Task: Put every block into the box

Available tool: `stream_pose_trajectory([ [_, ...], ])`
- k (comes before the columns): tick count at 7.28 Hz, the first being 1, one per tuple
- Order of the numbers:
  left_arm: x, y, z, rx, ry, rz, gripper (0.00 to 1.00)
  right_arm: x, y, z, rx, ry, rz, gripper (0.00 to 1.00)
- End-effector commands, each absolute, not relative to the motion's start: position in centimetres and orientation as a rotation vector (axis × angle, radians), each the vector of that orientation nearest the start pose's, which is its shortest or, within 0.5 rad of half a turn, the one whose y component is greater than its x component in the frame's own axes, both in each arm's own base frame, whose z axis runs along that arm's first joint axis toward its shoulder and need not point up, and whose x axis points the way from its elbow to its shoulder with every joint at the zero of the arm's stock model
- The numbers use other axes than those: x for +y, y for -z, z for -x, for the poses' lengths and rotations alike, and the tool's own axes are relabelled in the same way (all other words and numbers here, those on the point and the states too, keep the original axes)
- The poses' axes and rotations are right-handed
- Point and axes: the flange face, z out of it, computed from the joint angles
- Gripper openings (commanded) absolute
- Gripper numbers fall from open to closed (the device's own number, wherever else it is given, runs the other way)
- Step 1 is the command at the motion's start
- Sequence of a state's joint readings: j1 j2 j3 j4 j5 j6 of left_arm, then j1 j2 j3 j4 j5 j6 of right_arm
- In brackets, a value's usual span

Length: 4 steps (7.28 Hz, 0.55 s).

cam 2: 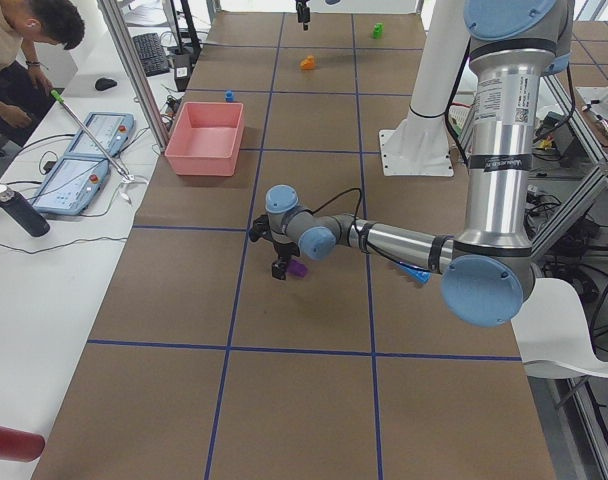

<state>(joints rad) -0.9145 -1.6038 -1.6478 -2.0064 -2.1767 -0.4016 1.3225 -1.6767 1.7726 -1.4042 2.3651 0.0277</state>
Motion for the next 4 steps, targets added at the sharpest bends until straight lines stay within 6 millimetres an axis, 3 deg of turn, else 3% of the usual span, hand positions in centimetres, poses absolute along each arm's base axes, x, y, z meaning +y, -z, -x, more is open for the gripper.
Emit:
stream_pose_trajectory([
  [1, -47.3, -56.7, -26.9, 0.779, -0.409, -0.151, 0.29, -46.1, -59.2, 6.0, -0.816, 0.324, -0.128, 1.00],
  [2, -47.5, -56.1, -27.1, 0.785, -0.408, -0.158, 0.00, -46.1, -59.1, 6.1, -0.817, 0.329, -0.130, 1.00],
  [3, -47.5, -55.2, -27.2, 0.805, -0.412, -0.160, 0.00, -46.9, -58.4, 6.4, -0.814, 0.334, -0.144, 1.00],
  [4, -48.2, -51.5, -28.7, 0.926, -0.389, -0.100, 0.00, -48.5, -58.0, 7.9, -0.819, 0.314, -0.126, 1.00],
])
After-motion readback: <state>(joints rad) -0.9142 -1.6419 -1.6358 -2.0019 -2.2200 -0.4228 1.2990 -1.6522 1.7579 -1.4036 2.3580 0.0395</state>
